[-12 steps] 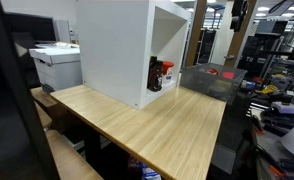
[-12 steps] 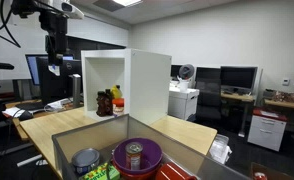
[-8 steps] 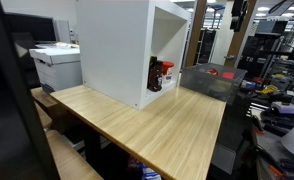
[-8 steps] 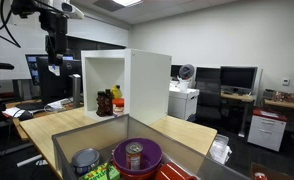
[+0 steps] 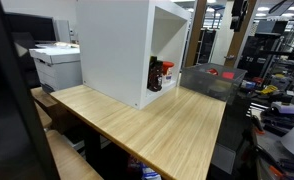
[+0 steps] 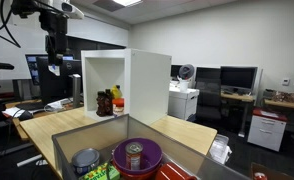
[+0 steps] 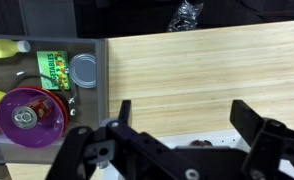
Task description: Put the canned food in the white shelf
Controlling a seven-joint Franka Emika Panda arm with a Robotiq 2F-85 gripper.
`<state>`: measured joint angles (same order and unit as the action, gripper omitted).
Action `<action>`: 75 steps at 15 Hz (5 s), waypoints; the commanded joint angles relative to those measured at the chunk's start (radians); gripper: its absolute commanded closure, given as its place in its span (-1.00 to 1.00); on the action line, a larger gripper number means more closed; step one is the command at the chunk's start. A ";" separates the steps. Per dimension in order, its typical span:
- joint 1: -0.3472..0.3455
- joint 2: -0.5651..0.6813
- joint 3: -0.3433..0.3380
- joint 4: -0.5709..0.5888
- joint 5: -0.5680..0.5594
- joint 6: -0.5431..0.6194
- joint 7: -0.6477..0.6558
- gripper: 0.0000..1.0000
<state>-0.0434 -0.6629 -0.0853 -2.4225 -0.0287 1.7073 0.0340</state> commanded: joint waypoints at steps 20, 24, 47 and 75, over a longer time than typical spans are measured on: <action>-0.101 0.064 -0.012 0.011 -0.019 0.127 0.072 -1.00; -0.142 0.084 -0.034 0.011 -0.022 0.141 0.087 -1.00; -0.337 0.380 -0.167 0.048 -0.102 0.361 0.284 -1.00; -0.305 0.593 -0.216 0.160 -0.147 0.566 0.339 -1.00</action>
<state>-0.3540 -0.0712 -0.3010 -2.2384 -0.1396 2.2042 0.3628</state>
